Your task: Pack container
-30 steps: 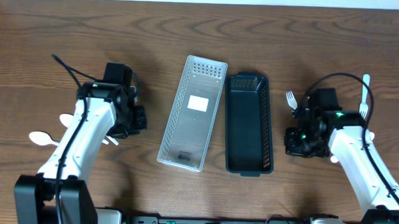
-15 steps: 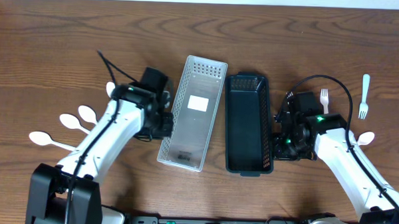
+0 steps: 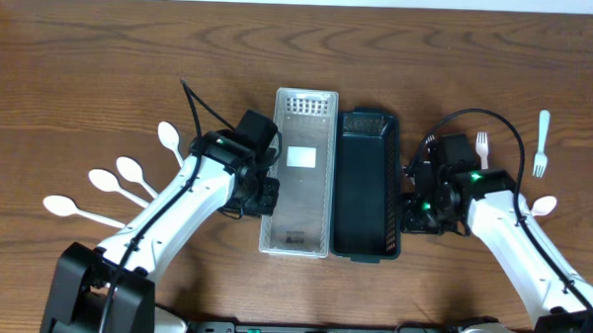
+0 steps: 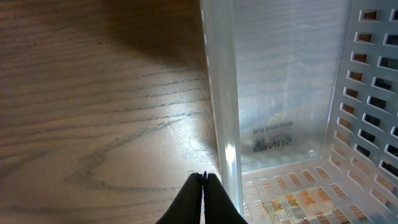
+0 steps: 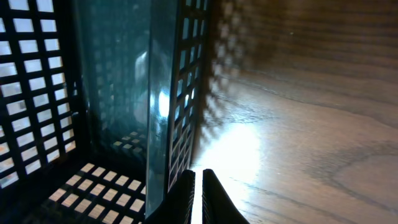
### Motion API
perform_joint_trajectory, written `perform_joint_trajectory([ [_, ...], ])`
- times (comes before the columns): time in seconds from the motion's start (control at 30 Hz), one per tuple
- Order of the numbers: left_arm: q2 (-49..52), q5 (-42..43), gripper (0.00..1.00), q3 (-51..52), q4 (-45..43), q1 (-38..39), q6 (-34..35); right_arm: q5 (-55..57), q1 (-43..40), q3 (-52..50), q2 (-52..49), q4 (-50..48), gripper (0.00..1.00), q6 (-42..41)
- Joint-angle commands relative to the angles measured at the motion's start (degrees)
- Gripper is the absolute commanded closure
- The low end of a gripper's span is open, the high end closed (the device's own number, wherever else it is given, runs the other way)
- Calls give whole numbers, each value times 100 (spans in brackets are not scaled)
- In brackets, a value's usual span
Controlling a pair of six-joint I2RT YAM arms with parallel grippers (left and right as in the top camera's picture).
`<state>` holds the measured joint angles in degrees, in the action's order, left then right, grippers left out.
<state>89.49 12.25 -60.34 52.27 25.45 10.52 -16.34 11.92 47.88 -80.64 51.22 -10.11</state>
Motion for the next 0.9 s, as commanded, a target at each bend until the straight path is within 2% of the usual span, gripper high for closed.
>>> perform_joint_trajectory([
  [0.0,42,55,94,76,-9,9,9,-214,59,-22,-33,-26,91,-11],
  [0.17,31,-557,88,70,-94,-15,9,-70,46,-22,-33,-26,87,-22],
  [0.27,22,-968,71,-57,-94,-85,4,492,39,-17,-31,-24,85,-313],
  [0.33,-22,-1038,55,-179,-92,-168,-70,833,31,26,-31,-17,80,-455],
  [0.4,-107,-1038,50,-302,-57,-256,-81,1097,-2,155,-26,48,73,-468],
  [0.47,-227,-1036,37,-407,0,-341,-81,1475,-55,402,-26,229,69,-468],
  [0.5,-313,-1038,34,-455,44,-398,-83,1676,-90,595,-26,372,64,-466],
  [0.57,-516,-1038,30,-514,120,-498,-81,1941,-160,1051,-26,678,46,-339],
  [0.6,-647,-1036,26,-518,138,-553,-81,1926,-197,1329,-26,835,39,-79],
  [0.7,-1093,-1038,5,-518,212,-713,-79,1891,-256,2162,-26,1198,18,601],
  [0.73,-1283,-1038,1,-518,236,-772,-76,1919,-275,2470,-26,1296,9,763],
  [0.77,-1458,-1036,2,-518,258,-824,-76,1961,-317,2780,-26,1377,2,857],
  [0.87,-1971,-1038,2,-518,350,-994,-24,1950,-540,3460,-28,1453,1,892],
])
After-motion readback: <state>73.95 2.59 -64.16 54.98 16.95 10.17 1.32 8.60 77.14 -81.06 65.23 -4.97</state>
